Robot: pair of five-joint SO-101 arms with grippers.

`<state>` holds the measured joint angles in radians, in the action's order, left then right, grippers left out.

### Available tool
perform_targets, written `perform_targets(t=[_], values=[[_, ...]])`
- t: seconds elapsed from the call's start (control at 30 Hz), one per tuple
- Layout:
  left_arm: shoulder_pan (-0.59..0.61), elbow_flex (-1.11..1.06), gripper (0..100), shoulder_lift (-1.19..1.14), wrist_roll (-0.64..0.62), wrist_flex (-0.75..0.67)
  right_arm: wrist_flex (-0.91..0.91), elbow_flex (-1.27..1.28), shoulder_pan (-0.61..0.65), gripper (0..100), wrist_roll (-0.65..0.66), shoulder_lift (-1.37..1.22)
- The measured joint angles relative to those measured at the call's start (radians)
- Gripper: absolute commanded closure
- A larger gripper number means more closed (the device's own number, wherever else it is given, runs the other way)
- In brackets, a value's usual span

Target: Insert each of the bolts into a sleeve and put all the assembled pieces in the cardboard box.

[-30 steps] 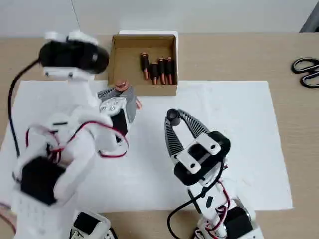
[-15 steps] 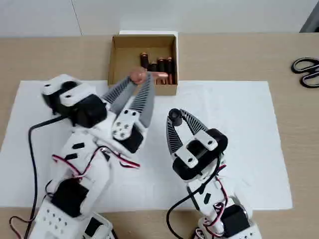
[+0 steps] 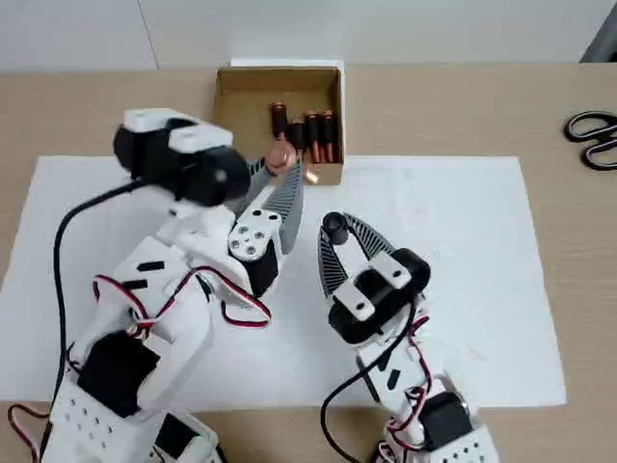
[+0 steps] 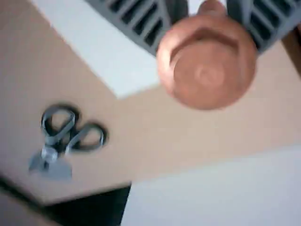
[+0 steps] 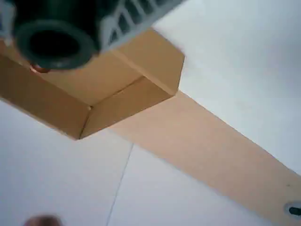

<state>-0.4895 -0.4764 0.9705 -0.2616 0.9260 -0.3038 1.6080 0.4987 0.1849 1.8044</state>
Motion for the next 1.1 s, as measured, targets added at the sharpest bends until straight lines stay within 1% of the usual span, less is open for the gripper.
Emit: perform_targets(t=[0.1,0.2,0.33,0.43,0.8,0.93,1.0,1.1], values=[[-0.026,0.055,99,-0.017,0.0,0.057,0.072,0.051,0.002,99.4,0.0,0.0],[-0.072,0.069,99,-0.037,0.0,0.106,0.121,0.068,-0.002,99.4,0.046,0.0],[-0.097,0.069,99,-0.072,0.0,0.117,0.18,0.069,0.0,99.4,0.101,-0.002],[-0.097,0.069,99,-0.104,0.0,0.117,0.224,0.069,0.002,99.4,0.109,-0.002],[-0.101,0.069,99,-0.118,0.002,0.121,0.235,0.069,0.003,99.4,0.114,-0.002],[-0.101,0.071,99,-0.118,0.0,0.152,0.235,0.069,0.003,99.4,0.114,-0.002],[-0.101,0.071,96,-0.118,0.0,0.161,0.235,0.069,0.003,99.4,0.114,-0.002],[-0.101,0.071,86,-0.118,0.0,0.178,0.235,0.069,0.003,99.4,0.114,-0.002]])
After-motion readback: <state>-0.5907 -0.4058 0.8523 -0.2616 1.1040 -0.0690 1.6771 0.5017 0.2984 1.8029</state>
